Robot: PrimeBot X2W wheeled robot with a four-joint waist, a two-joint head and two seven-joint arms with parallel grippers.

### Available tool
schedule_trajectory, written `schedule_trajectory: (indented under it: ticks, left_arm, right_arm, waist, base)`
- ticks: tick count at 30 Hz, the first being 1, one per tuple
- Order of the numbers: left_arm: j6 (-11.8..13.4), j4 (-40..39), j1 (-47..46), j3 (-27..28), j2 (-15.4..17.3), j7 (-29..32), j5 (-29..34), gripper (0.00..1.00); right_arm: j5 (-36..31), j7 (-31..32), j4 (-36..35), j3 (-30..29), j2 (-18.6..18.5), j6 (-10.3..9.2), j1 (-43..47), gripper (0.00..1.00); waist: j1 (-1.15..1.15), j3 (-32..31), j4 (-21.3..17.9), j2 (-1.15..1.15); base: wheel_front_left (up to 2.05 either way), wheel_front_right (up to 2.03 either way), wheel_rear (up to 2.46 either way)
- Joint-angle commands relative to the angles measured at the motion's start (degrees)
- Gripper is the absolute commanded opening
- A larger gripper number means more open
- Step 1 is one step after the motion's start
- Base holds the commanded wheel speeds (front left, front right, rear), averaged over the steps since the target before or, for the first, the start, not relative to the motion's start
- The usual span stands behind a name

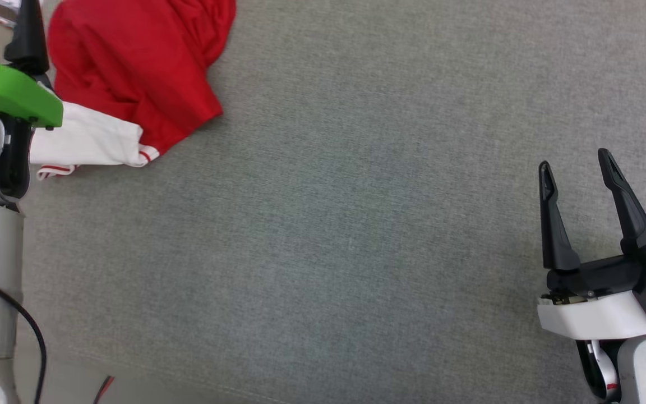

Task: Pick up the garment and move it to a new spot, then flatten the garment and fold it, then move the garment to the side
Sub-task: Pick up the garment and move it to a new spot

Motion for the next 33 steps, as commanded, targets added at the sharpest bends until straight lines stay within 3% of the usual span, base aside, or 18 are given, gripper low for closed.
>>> schedule_trajectory:
  ticks: [1,9,17,23,28,29,30,33]
  left_arm:
    - [-0.15,1.73,-1.6,-2.56,1.45,3.46,-2.37,1.0]
    - [-0.16,7.58,-6.09,-13.48,7.31,25.2,-13.83,1.0]
    - [-0.16,9.74,-7.87,-21.09,10.05,42.45,-20.37,1.0]
    - [-0.16,13.5,-7.54,-25.52,8.86,47.73,-21.59,1.0]
    - [-0.16,15.14,-7.51,-29.19,8.27,47.85,-21.74,1.0]
    - [-0.16,15.38,-7.59,-30.08,8.27,47.9,-21.83,0.46]
    - [-0.16,15.6,-7.71,-30.63,8.26,47.93,-22.07,0.0]
    - [-0.16,15.89,-8.75,-31.52,8.48,46.36,-23.09,0.0]
  right_arm:
    - [-0.38,-0.35,-0.39,-0.06,-0.21,-0.04,-1.16,1.0]
    - [-0.42,-0.35,-0.74,-0.14,-0.08,-0.04,-1.99,1.0]
    - [-0.4,-0.35,-0.69,-0.07,-0.11,-0.04,-2.64,1.0]
    - [-0.37,-0.35,-0.52,0.36,0.01,-0.04,-3.26,1.0]
    - [-0.12,-0.35,-0.38,0.1,0.16,-0.04,-3.71,1.0]
    - [0.02,-0.35,-0.36,-0.09,0.22,-0.04,-3.73,1.0]
    - [0.12,-0.35,-0.32,-0.2,0.28,-0.04,-3.7,1.0]
    - [0.31,-0.35,-0.11,-0.49,0.44,-0.04,-3.43,1.0]
  waist:
    - [-0.01,2.04,-1.81,0.0]
    - [-0.01,3.83,-2.66,0.0]
    - [-0.01,4.92,-3.7,0.0]
    - [-0.01,5.71,-4.63,0.0]
    - [-0.01,6.03,-5.32,0.0]
    - [-0.01,5.99,-5.38,0.0]
    - [-0.01,5.91,-5.39,0.0]
    - [-0.01,5.24,-5.27,0.0]
  base:
    - [0.0,0.0,0.0]
    - [0.0,0.0,0.0]
    - [0.0,0.0,0.0]
    - [0.0,0.0,0.0]
    - [0.0,0.0,0.0]
    - [0.0,0.0,0.0]
    - [0.0,0.0,0.0]
    - [0.0,0.0,0.0]
